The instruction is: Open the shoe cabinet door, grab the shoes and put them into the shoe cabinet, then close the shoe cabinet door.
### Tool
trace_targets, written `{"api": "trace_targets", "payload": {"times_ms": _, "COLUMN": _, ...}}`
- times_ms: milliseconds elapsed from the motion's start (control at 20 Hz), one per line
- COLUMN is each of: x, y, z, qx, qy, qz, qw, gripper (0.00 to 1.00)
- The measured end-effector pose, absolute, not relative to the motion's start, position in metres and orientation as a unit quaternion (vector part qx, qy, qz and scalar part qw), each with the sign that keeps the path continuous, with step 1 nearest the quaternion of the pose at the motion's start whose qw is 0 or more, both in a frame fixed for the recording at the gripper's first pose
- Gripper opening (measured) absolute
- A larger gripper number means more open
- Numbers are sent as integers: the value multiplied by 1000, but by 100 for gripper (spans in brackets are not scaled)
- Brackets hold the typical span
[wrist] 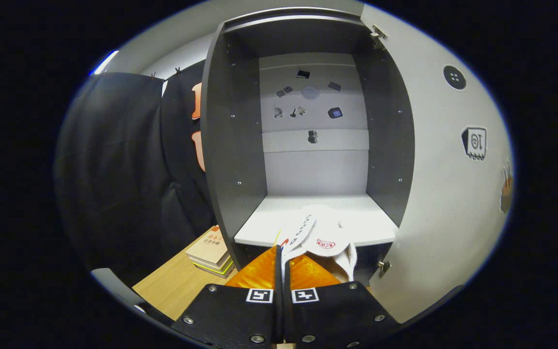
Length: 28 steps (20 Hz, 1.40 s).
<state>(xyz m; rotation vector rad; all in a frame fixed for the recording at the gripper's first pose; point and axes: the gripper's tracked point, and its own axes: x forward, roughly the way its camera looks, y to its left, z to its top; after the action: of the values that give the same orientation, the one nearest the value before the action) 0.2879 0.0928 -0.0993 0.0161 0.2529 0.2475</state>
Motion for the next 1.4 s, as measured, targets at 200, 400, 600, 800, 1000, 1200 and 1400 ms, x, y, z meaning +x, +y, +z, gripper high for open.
{"api": "trace_targets", "payload": {"times_ms": 200, "x": 340, "y": 98, "z": -79, "qx": 4, "qy": 116, "qz": 131, "qw": 984, "gripper": 0}}
{"api": "trace_targets", "payload": {"times_ms": 400, "x": 394, "y": 102, "z": -84, "qx": -7, "qy": 121, "qz": 137, "qw": 983, "gripper": 0}}
{"api": "trace_targets", "payload": {"times_ms": 600, "x": 449, "y": 105, "z": -103, "qx": -9, "qy": 143, "qz": 128, "qw": 981, "gripper": 0}}
{"api": "trace_targets", "payload": {"times_ms": 800, "x": 486, "y": 104, "z": -129, "qx": -11, "qy": 173, "qz": 119, "qw": 978, "gripper": 0}}
{"api": "trace_targets", "payload": {"times_ms": 1000, "x": 495, "y": 102, "z": -141, "qx": -1, "qy": 183, "qz": 118, "qw": 976, "gripper": 0}}
{"api": "trace_targets", "payload": {"times_ms": 1200, "x": 493, "y": 98, "z": -147, "qx": 6, "qy": 199, "qz": 114, "qw": 973, "gripper": 5}}
{"api": "trace_targets", "payload": {"times_ms": 1400, "x": 486, "y": 102, "z": -141, "qx": 11, "qy": 189, "qz": 112, "qw": 975, "gripper": 27}}
